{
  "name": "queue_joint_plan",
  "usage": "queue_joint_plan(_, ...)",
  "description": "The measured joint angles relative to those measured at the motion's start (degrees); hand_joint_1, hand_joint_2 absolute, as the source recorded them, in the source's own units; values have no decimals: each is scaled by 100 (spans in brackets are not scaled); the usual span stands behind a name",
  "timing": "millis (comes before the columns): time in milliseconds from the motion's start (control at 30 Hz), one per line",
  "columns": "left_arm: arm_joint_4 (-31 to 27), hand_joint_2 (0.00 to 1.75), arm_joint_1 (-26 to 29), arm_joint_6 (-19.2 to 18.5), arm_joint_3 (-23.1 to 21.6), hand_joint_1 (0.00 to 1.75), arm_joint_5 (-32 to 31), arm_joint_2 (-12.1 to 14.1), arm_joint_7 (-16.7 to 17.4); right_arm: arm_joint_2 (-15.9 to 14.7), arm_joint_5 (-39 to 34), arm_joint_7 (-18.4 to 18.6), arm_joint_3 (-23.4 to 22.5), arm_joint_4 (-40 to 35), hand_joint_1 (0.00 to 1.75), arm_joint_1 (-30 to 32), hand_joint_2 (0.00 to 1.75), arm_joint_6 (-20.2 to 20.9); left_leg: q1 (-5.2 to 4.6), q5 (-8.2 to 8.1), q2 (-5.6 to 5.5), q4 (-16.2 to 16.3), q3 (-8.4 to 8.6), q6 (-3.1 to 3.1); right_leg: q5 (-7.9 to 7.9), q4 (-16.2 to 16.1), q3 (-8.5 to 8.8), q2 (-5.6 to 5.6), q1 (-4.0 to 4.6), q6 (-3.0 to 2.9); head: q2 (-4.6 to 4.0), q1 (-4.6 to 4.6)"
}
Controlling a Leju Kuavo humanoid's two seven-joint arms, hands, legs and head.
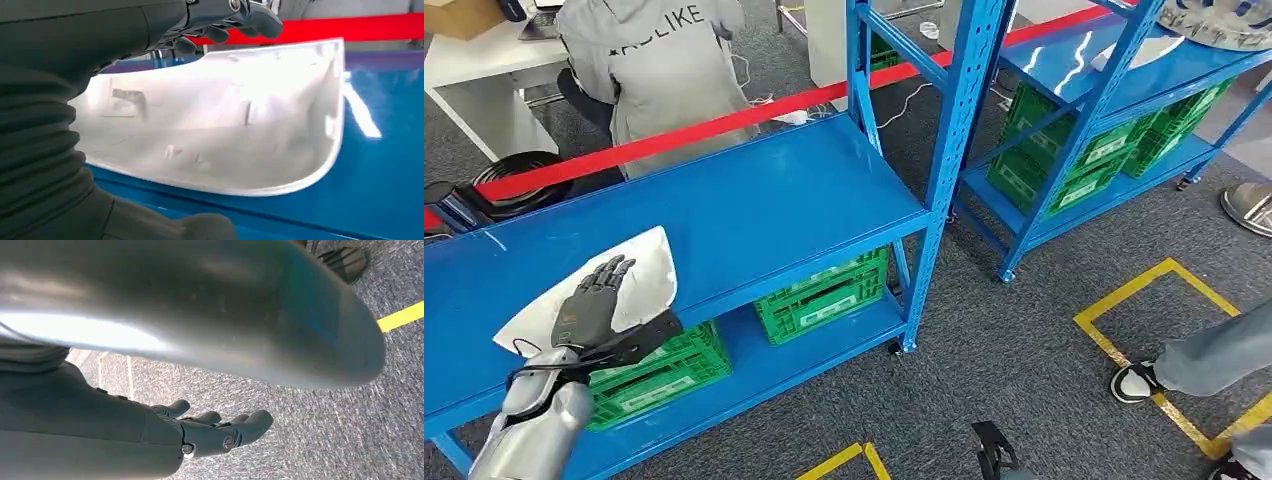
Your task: Take the parts from the cabinet and place them on the table.
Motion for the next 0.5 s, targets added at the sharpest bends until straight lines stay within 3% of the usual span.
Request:
queue_joint_plan(333, -11, 175, -3, 415, -511, 0, 26, -44, 238, 0, 42, 9, -11, 0, 0, 0, 0, 4, 0, 0, 0, 0, 0, 1, -1, -1, 0, 0, 0, 2, 0, 0)
queue_joint_plan(500, -11, 175, -3, 452, -633, 0, 22, -50, 264, 0, 66, 11, -11, 0, 0, 0, 0, 4, 0, -1, 0, 0, 0, 1, -2, -1, 0, 0, 0, 2, -2, 0)
